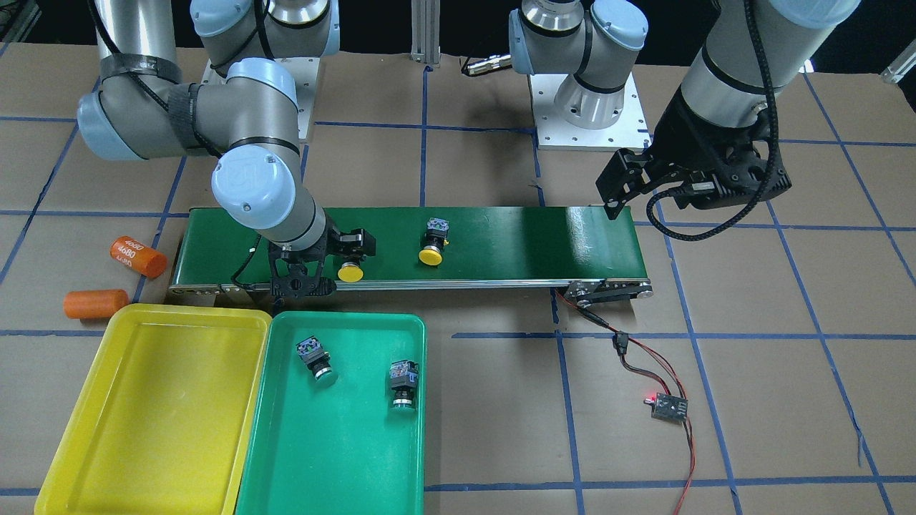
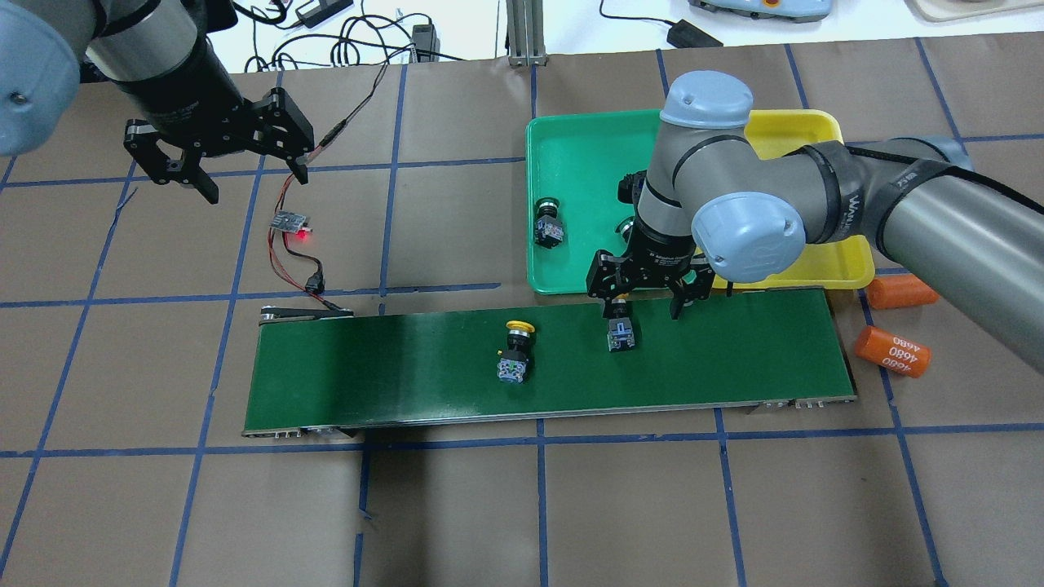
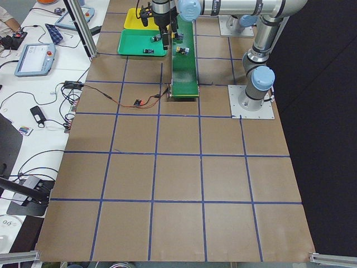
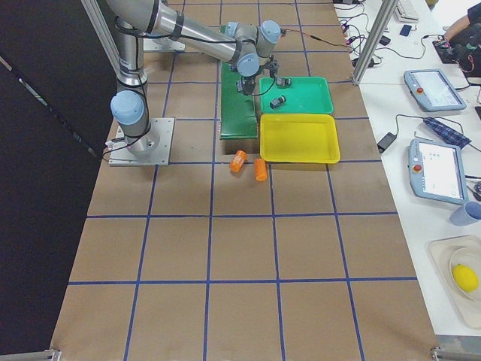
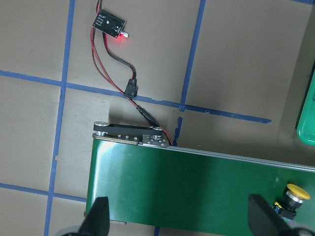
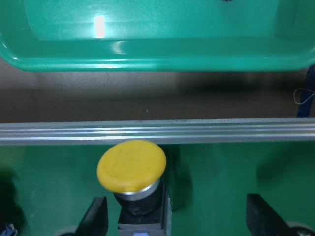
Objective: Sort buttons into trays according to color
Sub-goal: 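Move the right gripper down to a yellow button on the belt and grasp it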
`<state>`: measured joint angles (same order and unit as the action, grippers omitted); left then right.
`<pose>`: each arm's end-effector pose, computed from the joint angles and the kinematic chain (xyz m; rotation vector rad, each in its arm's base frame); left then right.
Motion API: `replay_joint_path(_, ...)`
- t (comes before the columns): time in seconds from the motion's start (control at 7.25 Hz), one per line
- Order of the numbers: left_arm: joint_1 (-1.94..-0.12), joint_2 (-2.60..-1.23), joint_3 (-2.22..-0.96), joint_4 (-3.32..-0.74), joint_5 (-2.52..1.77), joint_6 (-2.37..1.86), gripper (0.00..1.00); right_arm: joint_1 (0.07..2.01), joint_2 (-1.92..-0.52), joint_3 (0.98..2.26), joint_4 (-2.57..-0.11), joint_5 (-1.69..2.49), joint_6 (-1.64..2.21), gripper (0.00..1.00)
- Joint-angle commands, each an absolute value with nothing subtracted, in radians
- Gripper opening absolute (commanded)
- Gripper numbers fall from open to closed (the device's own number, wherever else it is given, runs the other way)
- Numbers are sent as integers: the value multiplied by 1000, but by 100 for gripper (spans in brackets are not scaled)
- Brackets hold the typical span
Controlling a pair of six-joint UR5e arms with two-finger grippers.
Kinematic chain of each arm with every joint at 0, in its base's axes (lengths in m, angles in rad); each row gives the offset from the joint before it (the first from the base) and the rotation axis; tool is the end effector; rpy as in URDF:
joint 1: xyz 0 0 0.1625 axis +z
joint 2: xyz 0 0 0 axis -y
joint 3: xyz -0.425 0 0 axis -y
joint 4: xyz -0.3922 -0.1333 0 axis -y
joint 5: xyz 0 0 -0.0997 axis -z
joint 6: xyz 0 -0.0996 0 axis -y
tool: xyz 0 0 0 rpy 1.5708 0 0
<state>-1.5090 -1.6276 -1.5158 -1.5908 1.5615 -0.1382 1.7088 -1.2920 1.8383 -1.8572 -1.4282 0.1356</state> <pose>-0.1022 -0.5211 0.4844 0.3129 -3.1173 -0.0347 0.2180 -0.4978 0.2464 0.0245 3.0077 0.4187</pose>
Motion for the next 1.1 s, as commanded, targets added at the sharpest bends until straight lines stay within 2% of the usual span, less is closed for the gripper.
replay_joint_path(0.0,-1508,-1625,-1519,-1591,1562,-138,100,1709,-1292,1842,-1847,-1433,137,100)
replay_joint_path(0.14,-1508,-1632,-1513,-1591,1562,-138,100,1709,-1286,1845,-1850,-1442,138,98)
replay_joint_path(0.28,-1506,-1629,-1513,-1591,1562,-138,100,1707,-1289,1842,-1858,-1446,137,32)
replay_joint_path(0.41,-1506,-1628,-1513,-1591,1562,-138,100,1701,-1292,1838,-1859,-1453,132,0)
replay_joint_path(0.83,-1506,-1626,-1522,-1589,1568,-135,100,1678,-1334,1789,-1864,-1532,123,0)
replay_joint_path(0.97,-1506,-1621,-1525,-1588,1565,-135,100,1605,-1338,1748,-1867,-1548,108,0)
